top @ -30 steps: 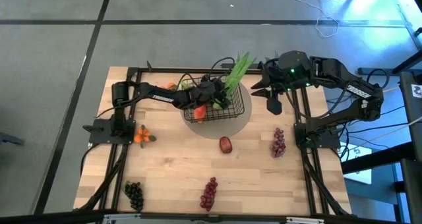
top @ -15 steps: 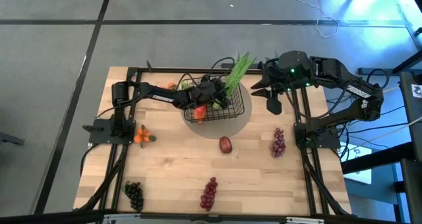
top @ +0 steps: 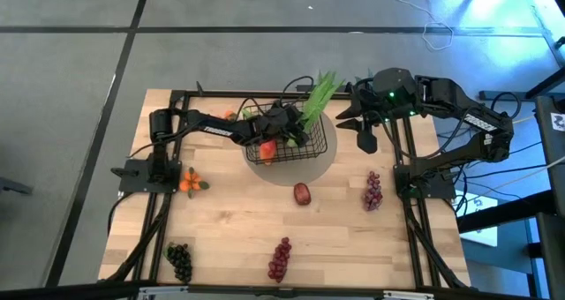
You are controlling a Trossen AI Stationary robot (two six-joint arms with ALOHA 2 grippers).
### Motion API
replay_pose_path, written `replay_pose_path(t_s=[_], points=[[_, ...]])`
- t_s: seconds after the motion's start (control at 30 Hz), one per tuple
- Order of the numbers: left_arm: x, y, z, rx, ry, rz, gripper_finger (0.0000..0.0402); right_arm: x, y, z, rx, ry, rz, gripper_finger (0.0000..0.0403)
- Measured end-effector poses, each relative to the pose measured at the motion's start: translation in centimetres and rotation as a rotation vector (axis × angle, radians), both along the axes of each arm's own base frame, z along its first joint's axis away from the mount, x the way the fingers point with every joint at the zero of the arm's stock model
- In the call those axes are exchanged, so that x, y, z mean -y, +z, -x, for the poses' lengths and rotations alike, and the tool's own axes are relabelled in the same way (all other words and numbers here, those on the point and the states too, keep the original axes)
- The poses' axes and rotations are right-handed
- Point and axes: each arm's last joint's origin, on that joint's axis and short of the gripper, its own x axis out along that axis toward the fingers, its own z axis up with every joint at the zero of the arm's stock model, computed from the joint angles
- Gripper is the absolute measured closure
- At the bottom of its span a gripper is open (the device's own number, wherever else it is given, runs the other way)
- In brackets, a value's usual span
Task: Build produce basket
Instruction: Put the green beans into the wire basket, then put the apple into the wire basket
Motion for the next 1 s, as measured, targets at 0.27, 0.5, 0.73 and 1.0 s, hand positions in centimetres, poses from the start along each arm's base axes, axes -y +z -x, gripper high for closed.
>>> replay_pose_path(t_s=[0.27, 0.5, 0.73, 1.0], points=[[0.0, 0.1, 0.0, 0.017, 0.011, 0.004, 0.0273, 0.0, 0.0, 0.0, 0.000, 0.000, 0.000, 0.0300], [-0.2, 0.3, 0.0, 0.039, 0.017, -0.003, 0.0248, 0.0, 0.0, 0.0, 0.000, 0.000, 0.000, 0.0300], [-0.3, 0.3, 0.0, 0.035, 0.019, -0.012, 0.0210, 0.0, 0.0, 0.0, 0.000, 0.000, 0.000, 0.0300], [0.0, 1.0, -0.1, -0.159, -0.025, -0.327, 0.0208, 0.0, 0.0, 0.0, 0.000, 0.000, 0.000, 0.0300]])
